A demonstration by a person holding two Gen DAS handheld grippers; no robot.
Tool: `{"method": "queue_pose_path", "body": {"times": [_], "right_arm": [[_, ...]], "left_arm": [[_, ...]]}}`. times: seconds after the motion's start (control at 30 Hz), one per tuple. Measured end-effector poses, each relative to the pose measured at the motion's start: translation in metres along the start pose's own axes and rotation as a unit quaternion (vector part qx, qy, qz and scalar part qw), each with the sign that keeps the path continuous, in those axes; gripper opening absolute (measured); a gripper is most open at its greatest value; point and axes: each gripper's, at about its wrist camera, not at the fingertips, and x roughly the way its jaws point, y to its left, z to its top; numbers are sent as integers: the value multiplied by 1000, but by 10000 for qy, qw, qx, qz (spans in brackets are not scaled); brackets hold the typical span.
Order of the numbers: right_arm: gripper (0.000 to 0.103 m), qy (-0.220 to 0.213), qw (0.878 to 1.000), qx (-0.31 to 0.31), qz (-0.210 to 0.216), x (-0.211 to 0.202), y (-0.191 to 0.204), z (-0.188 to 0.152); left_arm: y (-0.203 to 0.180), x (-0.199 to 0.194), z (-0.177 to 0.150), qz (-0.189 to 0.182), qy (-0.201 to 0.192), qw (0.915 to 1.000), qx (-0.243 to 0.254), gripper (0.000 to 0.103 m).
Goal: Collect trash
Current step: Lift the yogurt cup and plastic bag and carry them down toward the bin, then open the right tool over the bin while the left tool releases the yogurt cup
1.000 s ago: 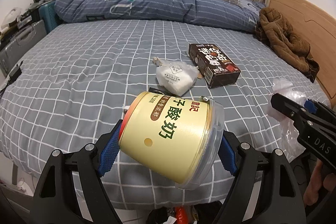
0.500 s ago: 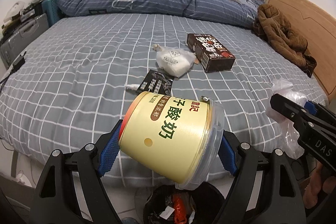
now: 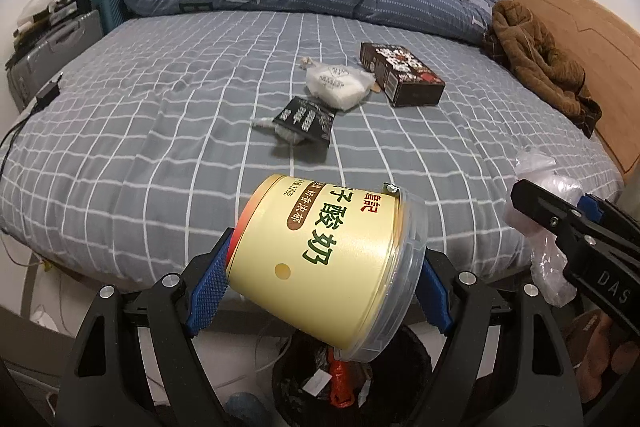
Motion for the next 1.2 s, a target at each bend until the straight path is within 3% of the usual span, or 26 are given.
{"method": "queue_pose_path", "body": {"times": [0.53,0.9,1.2], "right_arm": [[53,560,9982,145,133,-6,11,-58],[53,1318,9911,203,39,52,0,-98],[54,1769,9842,93,5,91,5,-122]], "left_arm": [[10,-14,-49,41,329,9993,-200,78],[21,42,-89,246,953,9950,-169,78],[31,73,-110,252,1201,9923,-161,78]]}}
